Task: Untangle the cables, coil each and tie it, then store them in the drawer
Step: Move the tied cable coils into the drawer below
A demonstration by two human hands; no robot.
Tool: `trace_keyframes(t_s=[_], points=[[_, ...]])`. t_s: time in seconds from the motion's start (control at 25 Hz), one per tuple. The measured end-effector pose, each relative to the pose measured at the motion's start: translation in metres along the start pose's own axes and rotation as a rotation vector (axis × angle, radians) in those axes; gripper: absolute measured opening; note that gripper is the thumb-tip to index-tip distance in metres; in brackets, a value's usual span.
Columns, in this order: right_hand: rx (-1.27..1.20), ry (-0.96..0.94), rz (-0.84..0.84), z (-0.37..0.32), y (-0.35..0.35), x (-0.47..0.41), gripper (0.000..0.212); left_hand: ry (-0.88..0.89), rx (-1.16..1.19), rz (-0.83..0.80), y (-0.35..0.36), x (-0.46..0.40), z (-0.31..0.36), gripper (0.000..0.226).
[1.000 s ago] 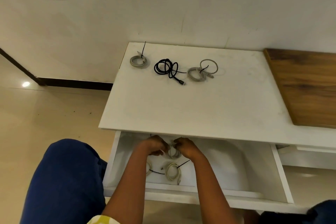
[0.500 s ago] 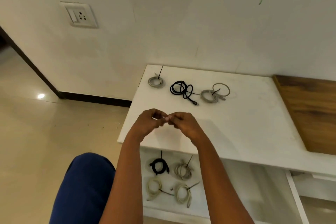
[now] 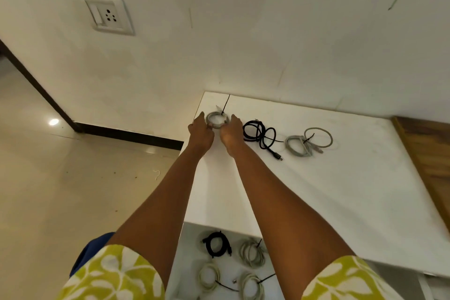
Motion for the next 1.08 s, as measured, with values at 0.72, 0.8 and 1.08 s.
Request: trace_keyframes(t_s=[0.72, 0.8, 1.08], points=[[-0.524, 0.028, -0.338, 0.033, -0.077, 0.139, 0.045, -0.332, 0.408, -0.133, -0.04, 0.135, 0.011, 0.02], [-0.507, 0.083, -0.432, 0.057, -0.099, 0.161, 0.046, -0.393, 0.29, -0.347, -0.041, 0.158, 0.013, 0.019], [-0.325, 0.359, -0.807, 0.16, -0.143, 0.222, 0.025, -0.634, -0.065, -1.055, 0.029, 0.221, -0.001, 0.014]])
Point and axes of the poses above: each hand's wrist, its own x-axis away from the middle knuckle, its own y-axis out of the palm, z = x × y, the point moved 2 cm from there along -x, towards the middle knuckle, and after that the axes turned 2 degrees about -z, right-handed, at the moved point
